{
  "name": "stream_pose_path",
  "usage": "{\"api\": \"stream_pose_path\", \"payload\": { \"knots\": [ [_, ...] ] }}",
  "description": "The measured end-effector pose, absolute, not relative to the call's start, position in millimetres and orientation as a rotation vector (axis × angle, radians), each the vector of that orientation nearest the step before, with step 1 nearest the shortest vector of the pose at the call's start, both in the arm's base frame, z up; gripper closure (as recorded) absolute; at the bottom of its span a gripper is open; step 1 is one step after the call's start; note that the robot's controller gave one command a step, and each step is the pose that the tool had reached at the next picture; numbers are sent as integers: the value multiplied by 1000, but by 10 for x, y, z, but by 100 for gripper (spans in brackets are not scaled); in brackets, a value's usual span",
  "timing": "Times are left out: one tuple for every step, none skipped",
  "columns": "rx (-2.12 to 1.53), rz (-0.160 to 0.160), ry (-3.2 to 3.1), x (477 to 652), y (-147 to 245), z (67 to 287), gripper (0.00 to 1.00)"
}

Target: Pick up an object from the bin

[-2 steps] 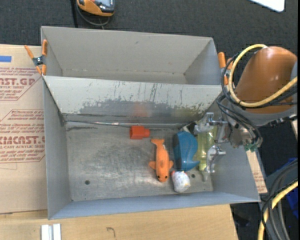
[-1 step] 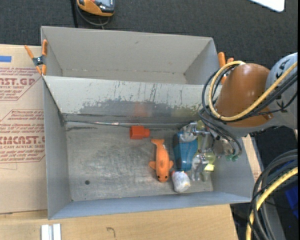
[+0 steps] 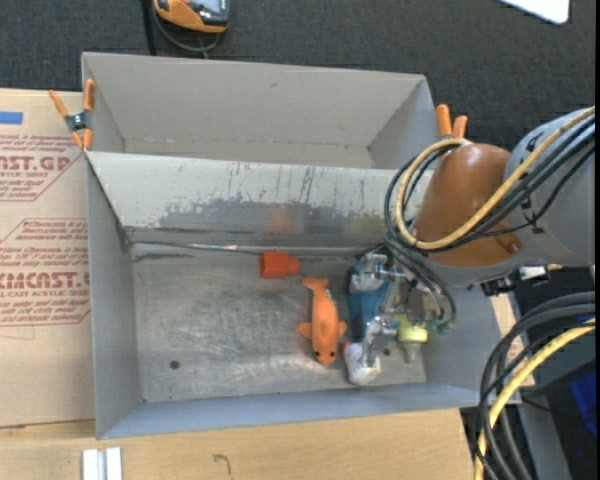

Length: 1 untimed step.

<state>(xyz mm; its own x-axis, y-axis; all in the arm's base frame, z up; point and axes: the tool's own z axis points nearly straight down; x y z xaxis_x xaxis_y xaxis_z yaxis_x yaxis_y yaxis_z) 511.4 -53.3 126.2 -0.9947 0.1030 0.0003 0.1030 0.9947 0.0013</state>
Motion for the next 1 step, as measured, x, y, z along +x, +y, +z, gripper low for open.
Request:
{"api": "stream_pose_path", "payload": {
  "knots": [
    [-470,-19,-3116,5139,-485,1127,0]
  ]
}}
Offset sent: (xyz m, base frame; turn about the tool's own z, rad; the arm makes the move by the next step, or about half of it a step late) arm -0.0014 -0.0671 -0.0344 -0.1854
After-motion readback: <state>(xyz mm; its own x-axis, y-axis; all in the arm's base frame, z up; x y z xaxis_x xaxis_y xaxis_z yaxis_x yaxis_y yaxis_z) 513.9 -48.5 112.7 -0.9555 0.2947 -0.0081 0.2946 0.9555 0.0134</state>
